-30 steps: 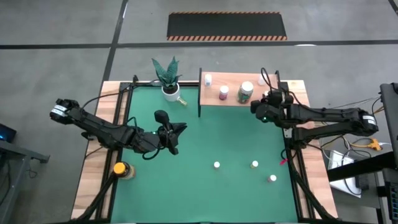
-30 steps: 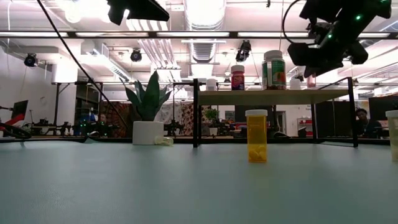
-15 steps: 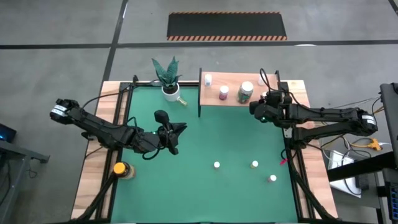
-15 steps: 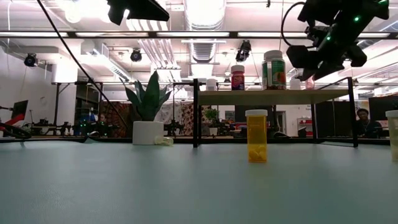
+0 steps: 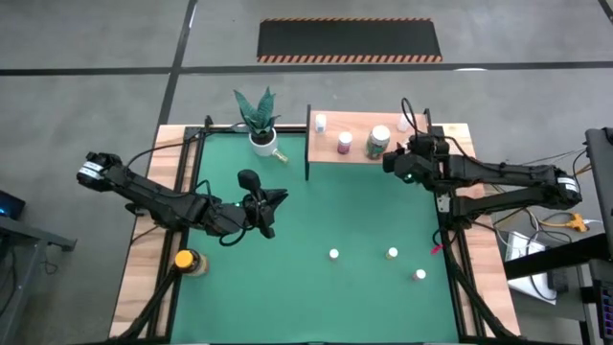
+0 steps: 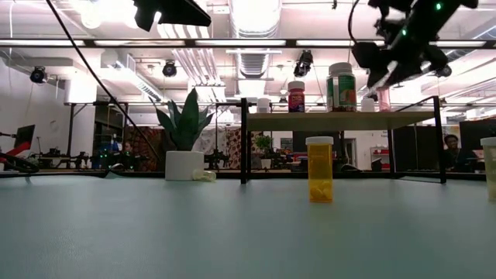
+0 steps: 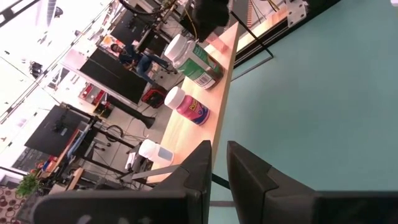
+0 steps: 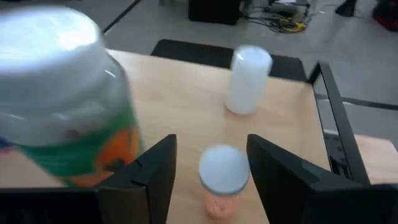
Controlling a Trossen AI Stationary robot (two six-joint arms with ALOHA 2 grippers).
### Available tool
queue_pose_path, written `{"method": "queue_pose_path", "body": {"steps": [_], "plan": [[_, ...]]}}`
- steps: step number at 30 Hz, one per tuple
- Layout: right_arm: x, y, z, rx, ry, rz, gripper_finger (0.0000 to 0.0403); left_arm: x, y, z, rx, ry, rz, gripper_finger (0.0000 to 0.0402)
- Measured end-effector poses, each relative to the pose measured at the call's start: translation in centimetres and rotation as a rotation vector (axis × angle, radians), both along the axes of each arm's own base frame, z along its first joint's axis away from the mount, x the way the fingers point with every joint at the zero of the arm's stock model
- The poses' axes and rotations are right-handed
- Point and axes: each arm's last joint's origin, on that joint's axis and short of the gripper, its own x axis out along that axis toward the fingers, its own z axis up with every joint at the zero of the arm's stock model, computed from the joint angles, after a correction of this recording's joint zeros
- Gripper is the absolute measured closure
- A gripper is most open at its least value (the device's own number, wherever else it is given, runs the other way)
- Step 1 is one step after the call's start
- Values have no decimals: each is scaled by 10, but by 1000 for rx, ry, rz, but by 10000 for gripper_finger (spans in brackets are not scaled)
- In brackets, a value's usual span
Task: Pick and place medicine bottles onto shelf by color
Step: Put the left light pink pill bottle on the shelf
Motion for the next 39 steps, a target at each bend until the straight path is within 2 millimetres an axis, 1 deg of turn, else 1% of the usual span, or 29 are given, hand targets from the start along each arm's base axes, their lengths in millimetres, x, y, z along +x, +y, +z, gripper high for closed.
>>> {"method": "queue_pose_path", "body": {"steps": [5, 9, 13, 18, 21, 24, 31, 34, 39], "plan": [[4, 0, 33, -4, -3, 84, 237, 0, 0, 0, 0, 0, 0, 369], [-2, 1, 58, 3, 11, 100, 267, 0, 0, 0, 0, 0, 0, 369], [-8, 4, 72, 93, 47, 161, 309, 0, 0, 0, 0, 0, 0, 369], [-16, 0, 82, 232, 66, 238, 381, 0, 0, 0, -1, -1, 0, 369], [-19, -6, 85, 268, 68, 263, 390, 0, 0, 0, -1, -1, 0, 369], [-22, -16, 84, 300, 71, 248, 393, 0, 0, 0, -1, -1, 0, 369], [-29, -36, 66, 342, 132, 155, 394, 0, 0, 0, -1, -2, -1, 369], [-29, -39, 60, 358, 152, 145, 394, 0, 0, 0, -1, -1, -1, 369], [-25, -40, 57, 371, 135, 165, 394, 0, 0, 0, -1, -1, -1, 369]]}}
